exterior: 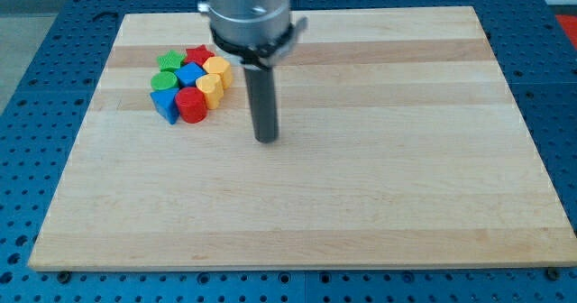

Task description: Move the blue triangle towards the top right corner

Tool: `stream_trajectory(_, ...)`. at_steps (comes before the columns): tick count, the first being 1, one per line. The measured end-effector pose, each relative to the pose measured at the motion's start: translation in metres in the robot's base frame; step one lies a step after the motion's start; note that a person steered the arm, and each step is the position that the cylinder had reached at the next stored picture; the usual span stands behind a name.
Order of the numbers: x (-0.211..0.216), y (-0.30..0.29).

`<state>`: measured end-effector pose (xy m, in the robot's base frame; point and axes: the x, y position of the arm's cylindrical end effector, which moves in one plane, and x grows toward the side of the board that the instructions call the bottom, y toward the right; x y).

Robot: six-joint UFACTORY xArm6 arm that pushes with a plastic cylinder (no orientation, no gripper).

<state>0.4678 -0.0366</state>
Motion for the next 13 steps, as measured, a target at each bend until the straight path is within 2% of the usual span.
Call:
stream_trajectory(1,0.022,-0.030)
stream_trajectory(3,0.023,-0.188)
stream_trajectory(5,-0.042,-0.221)
stream_trajectory(6,-0.066,-0.188)
stream_trajectory(8,-0.083,-0.059)
stream_trajectory(11,-0.047,-0.089)
stream_trajectory(13,-0.079,0.019)
